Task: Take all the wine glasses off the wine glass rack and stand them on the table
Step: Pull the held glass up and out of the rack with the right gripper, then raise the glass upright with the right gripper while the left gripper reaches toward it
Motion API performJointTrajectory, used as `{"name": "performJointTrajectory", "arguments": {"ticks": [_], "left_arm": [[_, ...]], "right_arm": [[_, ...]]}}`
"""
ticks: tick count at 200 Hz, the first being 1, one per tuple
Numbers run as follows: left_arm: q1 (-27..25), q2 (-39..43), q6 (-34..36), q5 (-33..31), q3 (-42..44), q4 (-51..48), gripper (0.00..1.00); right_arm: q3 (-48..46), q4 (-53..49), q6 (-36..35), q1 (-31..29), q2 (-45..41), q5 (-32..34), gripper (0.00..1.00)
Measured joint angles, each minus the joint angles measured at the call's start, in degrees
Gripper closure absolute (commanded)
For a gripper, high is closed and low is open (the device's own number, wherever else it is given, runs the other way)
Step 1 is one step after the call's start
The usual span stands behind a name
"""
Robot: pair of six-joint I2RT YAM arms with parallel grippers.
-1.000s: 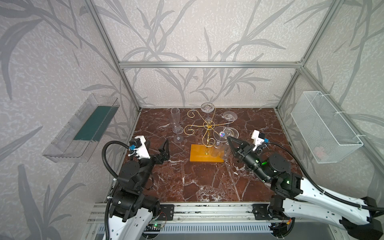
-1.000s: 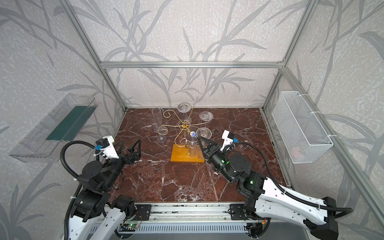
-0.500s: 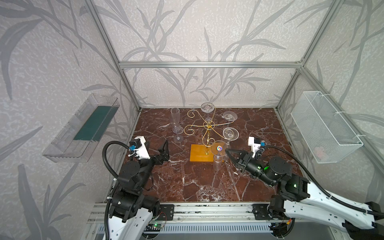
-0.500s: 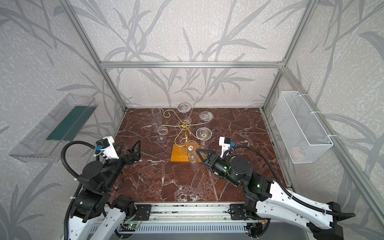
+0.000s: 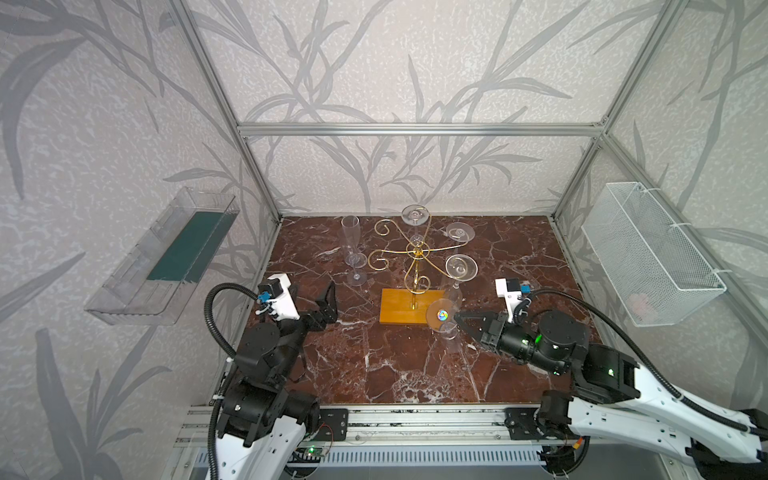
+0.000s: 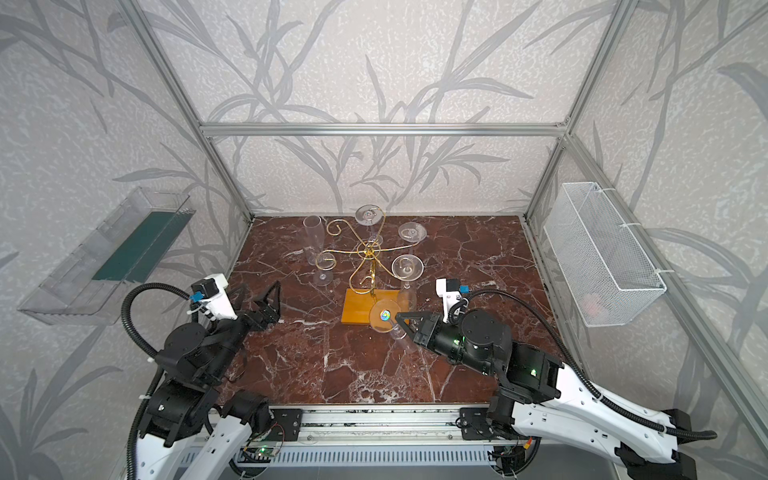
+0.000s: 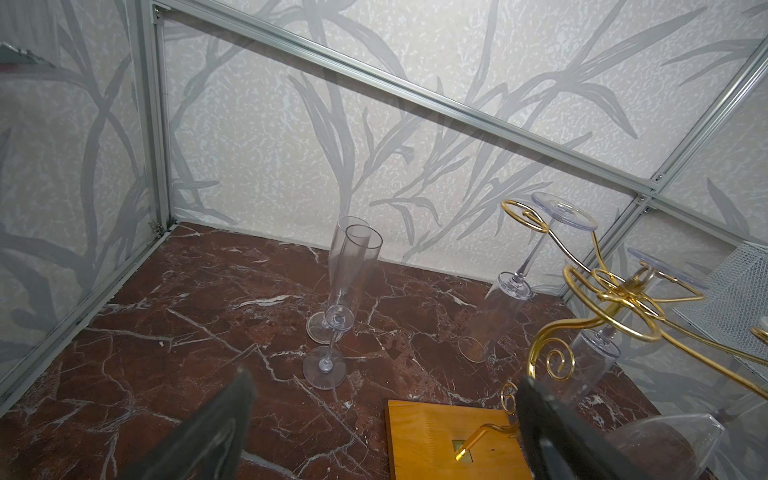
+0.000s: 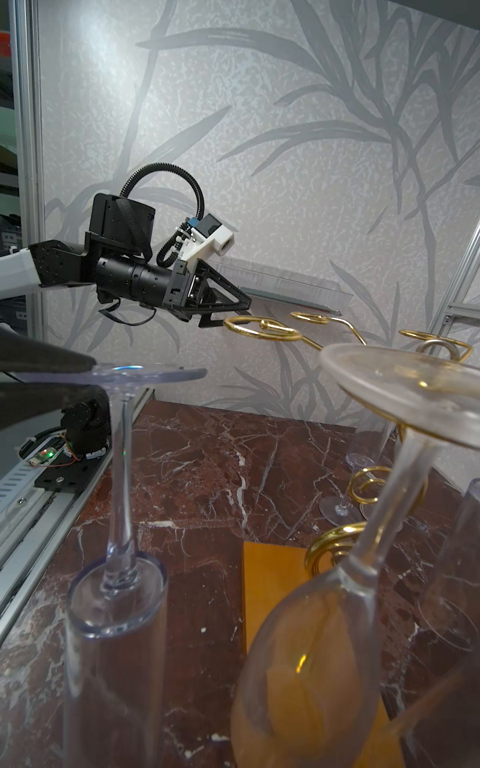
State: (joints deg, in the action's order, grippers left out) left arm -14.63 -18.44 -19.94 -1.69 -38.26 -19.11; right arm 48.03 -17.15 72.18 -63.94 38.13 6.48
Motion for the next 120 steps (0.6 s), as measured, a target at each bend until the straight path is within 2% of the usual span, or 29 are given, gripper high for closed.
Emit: {"name": "performJointTrajectory", "arguments": {"ticks": [60, 87, 120], "left_arm": [[0.0, -0.3, 0.1, -0.2, 0.0, -0.1, 0.01], [0.0, -0.8, 0.5, -0.2, 0.0, -0.1, 0.01], [0.0, -1.5, 1.0, -0.2, -0.7, -0.2, 0.01]], "right_arm": [[2.3, -11.7, -8.5, 0.0, -5.9, 6.2, 1.0], [5.7, -15.2, -15.8, 0.0, -7.4, 9.8, 1.0], [11.1, -16.4, -28.8, 0.0, -6.6, 13.3, 1.0]]}}
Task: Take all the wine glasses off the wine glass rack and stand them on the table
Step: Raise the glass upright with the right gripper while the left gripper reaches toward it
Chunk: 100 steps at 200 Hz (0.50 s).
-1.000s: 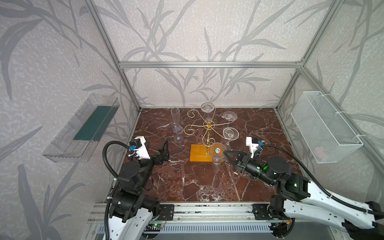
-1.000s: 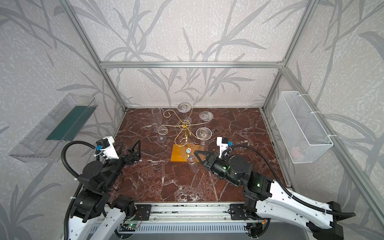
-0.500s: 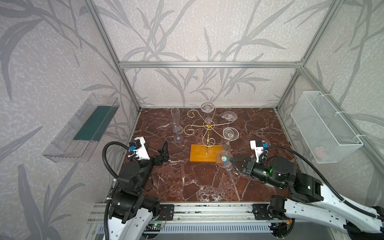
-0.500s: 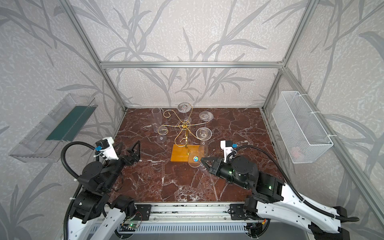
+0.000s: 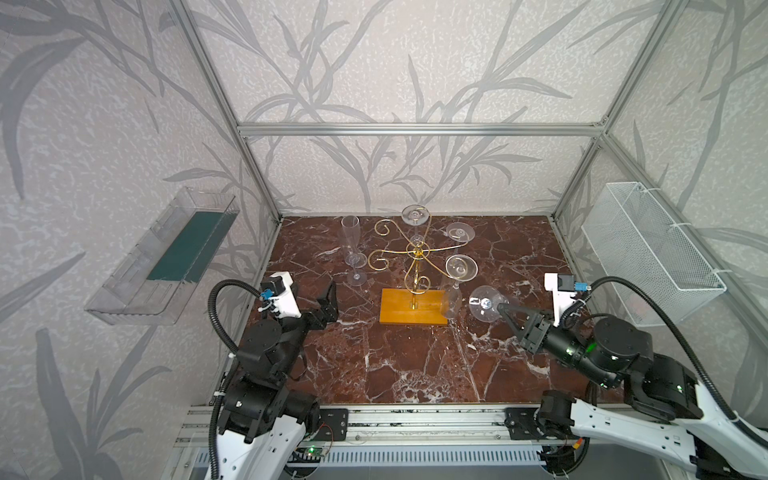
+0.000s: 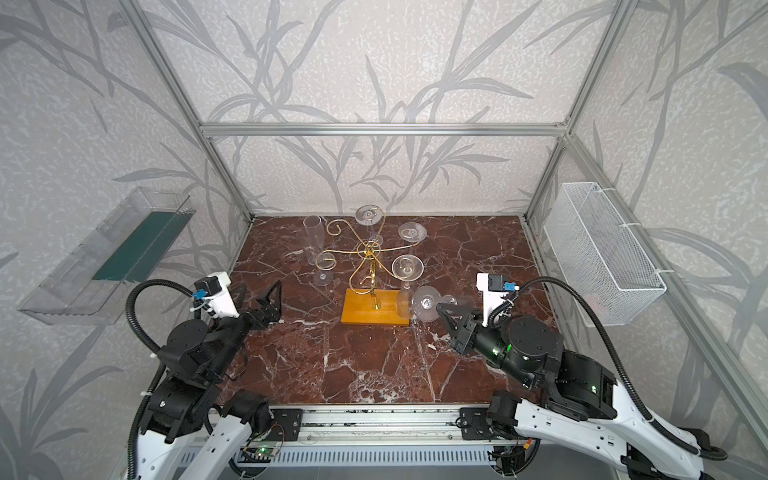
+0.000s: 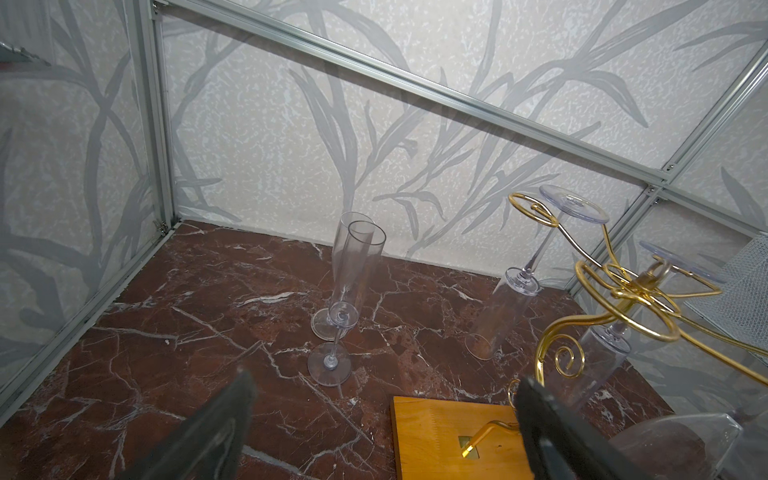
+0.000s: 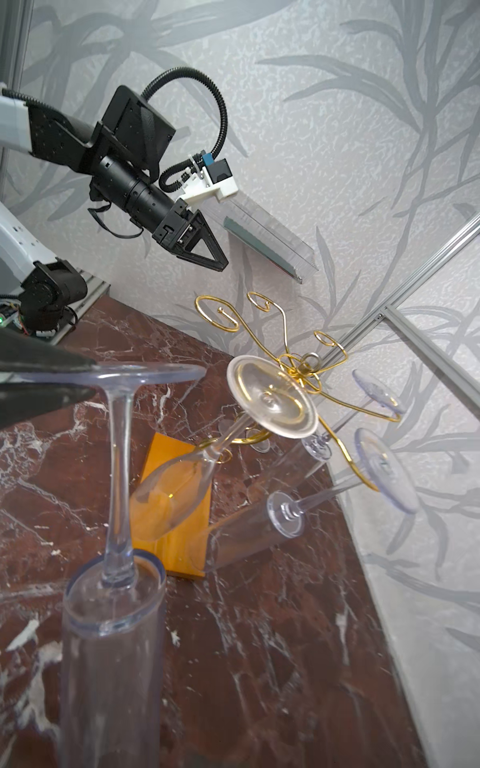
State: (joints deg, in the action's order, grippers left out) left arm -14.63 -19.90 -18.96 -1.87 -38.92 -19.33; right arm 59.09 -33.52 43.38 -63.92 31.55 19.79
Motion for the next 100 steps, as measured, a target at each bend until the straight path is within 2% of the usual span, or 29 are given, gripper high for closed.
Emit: {"name": "performJointTrajectory", "arguments": {"ticks": [53, 100], "left_arm": [[0.0, -1.4, 1.0, 1.0, -2.7, 0.1, 0.01], [0.0, -5.0, 1.0, 6.3, -8.1, 0.0, 0.01]], "right_arm": [[7.4, 3.1, -26.7, 0.0, 4.3, 0.5, 1.0], [13.5, 5.9, -49.7, 0.0, 12.7, -3.4, 1.0]]}}
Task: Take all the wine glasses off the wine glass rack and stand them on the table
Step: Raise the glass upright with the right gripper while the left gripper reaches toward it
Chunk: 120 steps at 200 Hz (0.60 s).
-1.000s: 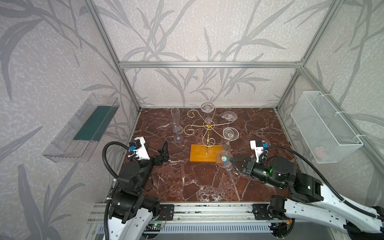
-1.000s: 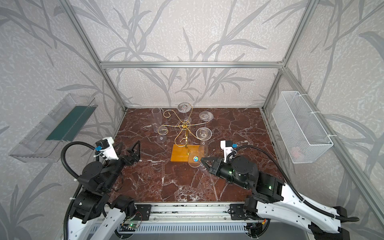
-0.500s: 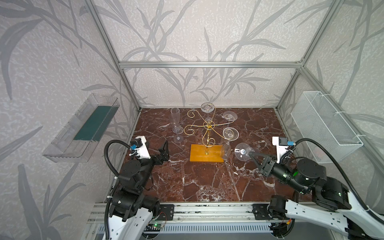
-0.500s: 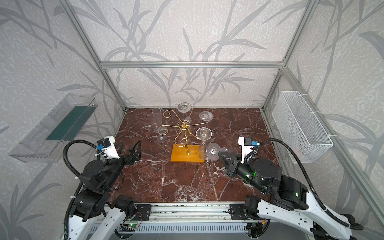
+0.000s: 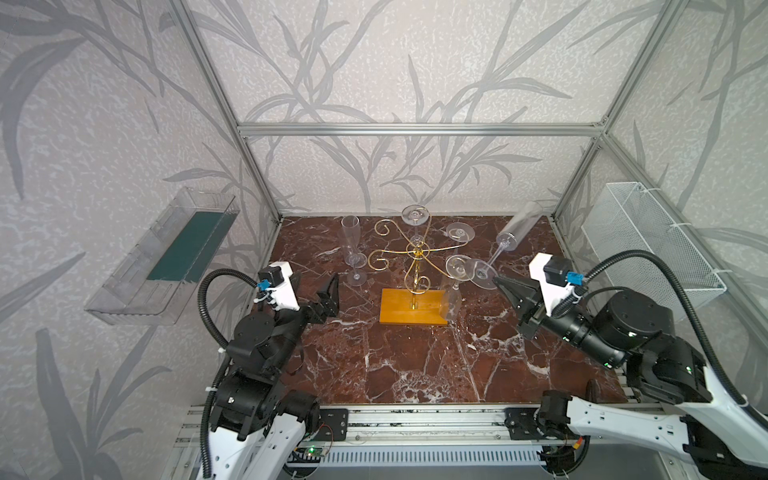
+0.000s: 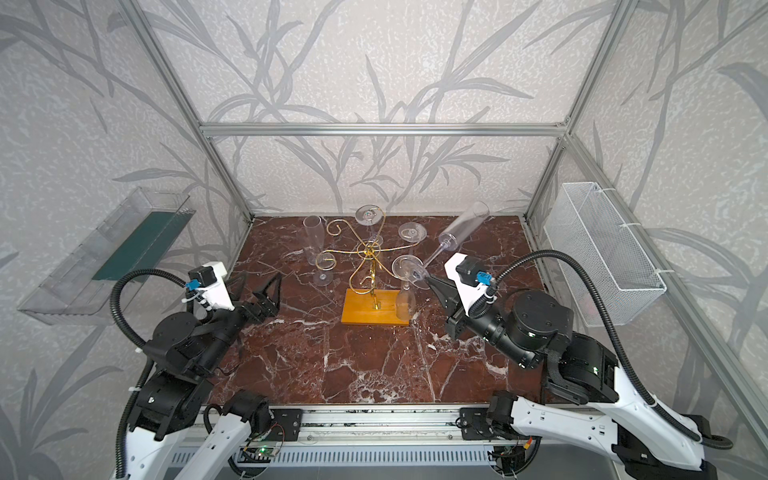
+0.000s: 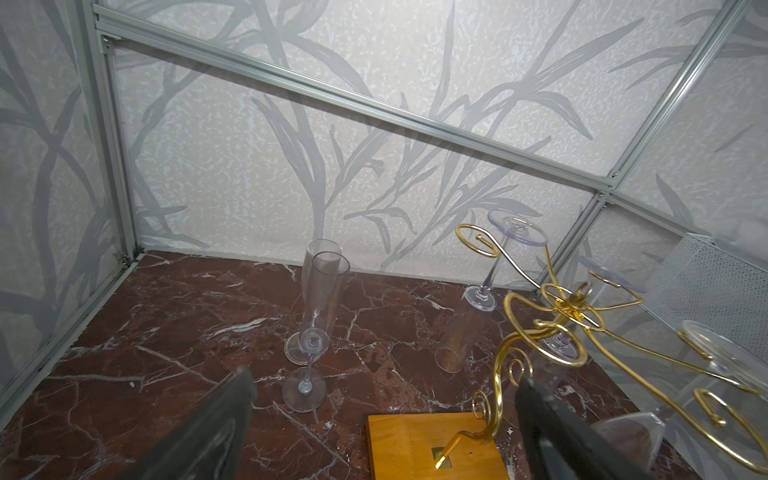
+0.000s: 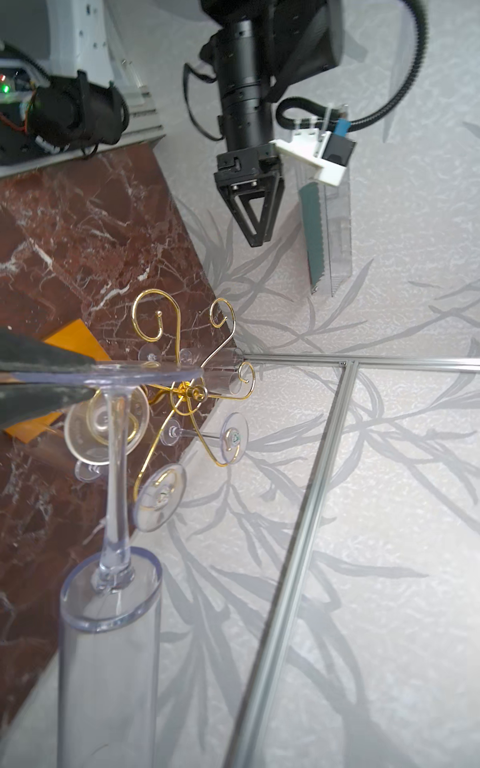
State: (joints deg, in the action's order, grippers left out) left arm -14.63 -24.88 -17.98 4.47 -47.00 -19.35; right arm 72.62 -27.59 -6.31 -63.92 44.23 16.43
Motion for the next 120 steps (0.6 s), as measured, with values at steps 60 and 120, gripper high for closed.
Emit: {"name": "performJointTrajectory", "arguments": {"ticks": [60, 120], "left_arm": [[0.0, -6.9, -0.1, 12.7, -10.1, -0.9, 0.01], [0.0, -11.3, -4.8, 24.5, -13.9, 2.0, 0.04]], "right_arm": [[-0.6, 4.6, -22.6, 0.0, 3.4, -6.6, 1.0], [-3.0, 10.0, -36.3, 0.0, 4.4, -8.9, 1.0]]}}
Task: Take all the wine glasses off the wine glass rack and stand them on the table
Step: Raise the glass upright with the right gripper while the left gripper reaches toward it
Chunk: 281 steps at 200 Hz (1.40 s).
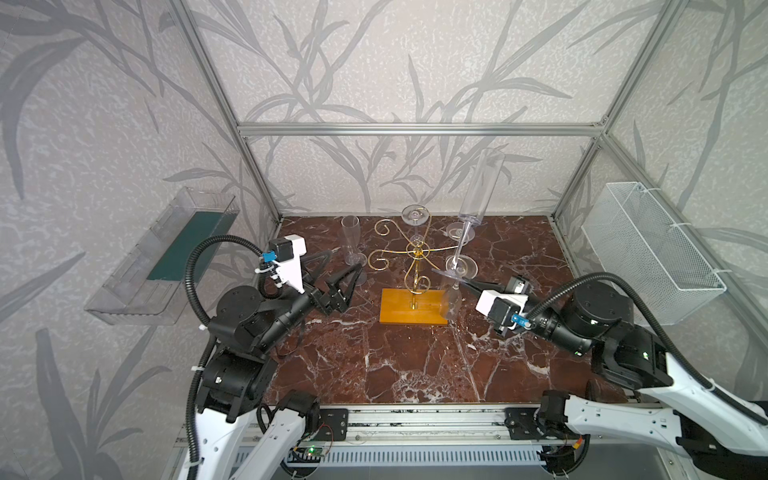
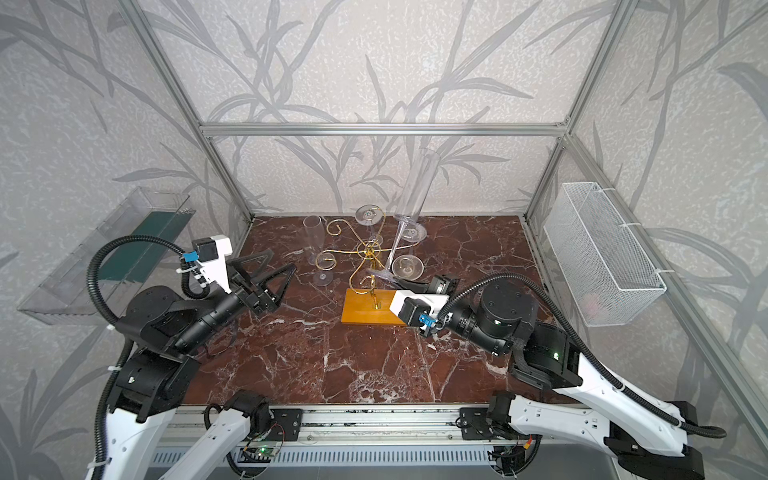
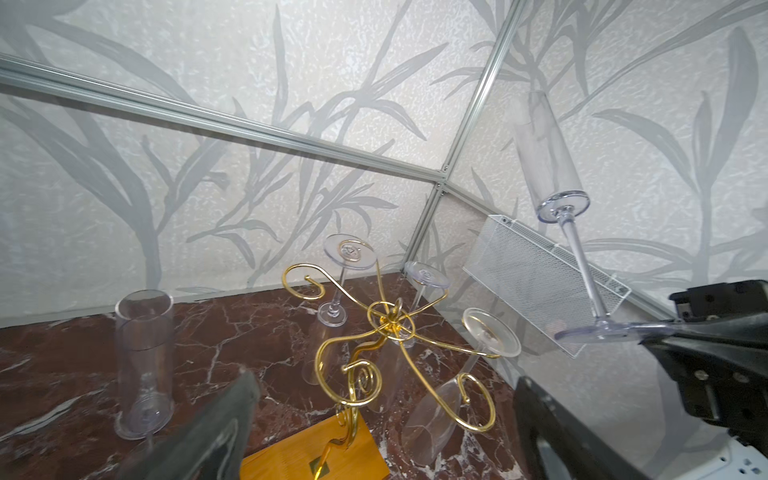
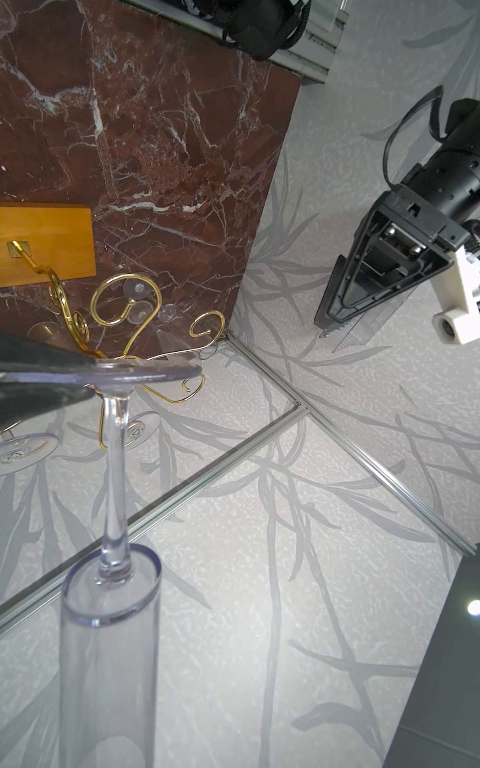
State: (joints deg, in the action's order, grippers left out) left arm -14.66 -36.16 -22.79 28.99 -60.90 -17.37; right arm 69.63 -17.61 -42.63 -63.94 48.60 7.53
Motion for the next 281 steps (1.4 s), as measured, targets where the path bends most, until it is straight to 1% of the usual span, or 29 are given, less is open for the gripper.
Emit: {"name": "performJointTrajectory", "arguments": {"ticks": [63, 116, 133, 147, 166, 186, 205, 234, 281], "left_arm": [[-2.0, -5.4, -5.4, 9.6, -0.7, 5.6, 0.08], [-7.8, -10.4, -6.8, 13.2, -3.6, 8.5, 0.08], [-9.8, -11.8, -6.8, 13.7, -4.0, 9.3, 0.12], [-11.3, -13.0, -6.8, 14.2, -4.4, 9.7, 0.17], [-13.5, -14.5, -6.8, 14.6, -4.9, 10.3, 0.22], [-15.5, -15.5, -6.8, 15.0, -5.0, 10.8, 0.25], [-17.1, -16.2, -6.8, 15.5, -5.0, 11.5, 0.32], [-19.2, -16.8, -6.6, 16.0, -5.1, 12.7, 0.46], [-20.6, -17.6, -6.7, 15.9, -5.2, 13.3, 0.74]], "right_arm": [[-0.7, 3.4, -8.9, -0.7, 3.2, -0.2, 1.0], [-0.7, 4.5, -14.5, -4.5, 5.4, 0.0, 1.0], [-0.7, 4.7, -16.2, -6.2, 6.0, 0.8, 1.0], [-0.7, 5.2, -17.7, -7.6, 6.5, 1.6, 1.0], [-0.7, 6.0, -19.7, -9.3, 7.1, 3.0, 1.0], [-0.7, 6.9, -21.4, -10.3, 7.7, 4.0, 1.0], [-0.7, 7.5, -22.7, -10.8, 8.1, 5.0, 1.0], [-0.7, 8.1, -24.3, -11.3, 8.8, 6.2, 1.0], [-0.9, 8.7, -26.2, -12.2, 9.0, 8.0, 1.0]]}}
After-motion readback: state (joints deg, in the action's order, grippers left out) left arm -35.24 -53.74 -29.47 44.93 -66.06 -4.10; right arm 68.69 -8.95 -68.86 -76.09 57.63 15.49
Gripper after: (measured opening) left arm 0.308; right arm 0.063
